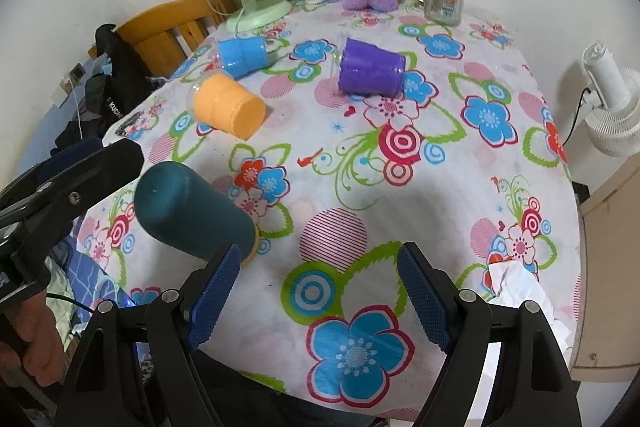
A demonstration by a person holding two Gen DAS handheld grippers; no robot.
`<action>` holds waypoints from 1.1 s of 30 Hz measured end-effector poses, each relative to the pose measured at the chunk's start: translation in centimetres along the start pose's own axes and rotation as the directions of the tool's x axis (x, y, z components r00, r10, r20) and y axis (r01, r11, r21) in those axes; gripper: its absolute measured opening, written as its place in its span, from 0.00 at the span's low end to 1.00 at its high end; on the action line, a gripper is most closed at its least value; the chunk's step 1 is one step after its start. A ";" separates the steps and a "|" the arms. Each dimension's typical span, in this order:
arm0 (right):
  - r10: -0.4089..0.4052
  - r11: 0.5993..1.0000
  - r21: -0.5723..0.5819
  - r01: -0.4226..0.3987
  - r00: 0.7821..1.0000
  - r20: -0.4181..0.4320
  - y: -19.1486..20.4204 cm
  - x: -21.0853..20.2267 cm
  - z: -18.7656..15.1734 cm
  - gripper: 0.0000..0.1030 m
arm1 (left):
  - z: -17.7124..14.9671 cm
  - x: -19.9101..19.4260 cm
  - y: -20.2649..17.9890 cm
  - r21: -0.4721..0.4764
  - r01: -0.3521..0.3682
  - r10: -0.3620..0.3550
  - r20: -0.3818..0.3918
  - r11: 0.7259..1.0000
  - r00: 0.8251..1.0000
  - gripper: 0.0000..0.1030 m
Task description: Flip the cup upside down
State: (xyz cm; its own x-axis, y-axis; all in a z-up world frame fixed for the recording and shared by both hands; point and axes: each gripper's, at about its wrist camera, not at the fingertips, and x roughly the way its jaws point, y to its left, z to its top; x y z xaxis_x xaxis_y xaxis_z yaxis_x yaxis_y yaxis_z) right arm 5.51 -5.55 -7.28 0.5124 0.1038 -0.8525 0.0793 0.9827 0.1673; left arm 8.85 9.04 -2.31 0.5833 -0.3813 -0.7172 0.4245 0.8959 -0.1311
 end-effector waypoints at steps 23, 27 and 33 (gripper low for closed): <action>-0.046 0.997 -0.063 0.054 0.991 0.125 4.4 -4.8 0.7 0.86 | -0.2 -6.5 2.3 -0.019 0.003 0.000 0.141 1.000 0.990 0.88; -0.049 0.996 -0.071 0.060 0.987 0.153 5.1 -5.7 0.6 0.87 | -0.3 -7.5 2.8 -0.024 0.005 -0.001 0.166 1.000 0.986 0.88; -0.055 0.995 -0.071 0.071 0.977 0.208 5.8 -6.9 0.4 0.93 | -0.6 -8.7 2.9 -0.009 0.010 -0.008 0.210 1.000 0.978 0.90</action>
State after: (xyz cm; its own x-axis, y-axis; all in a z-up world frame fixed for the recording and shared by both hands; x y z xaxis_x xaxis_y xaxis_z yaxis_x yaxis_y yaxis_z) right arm 2.76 -0.64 -0.22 0.6736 0.0158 -0.7389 0.0545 0.9960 0.0711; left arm 4.60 15.12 3.17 0.7125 -0.4276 -0.5564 0.4239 0.8941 -0.1443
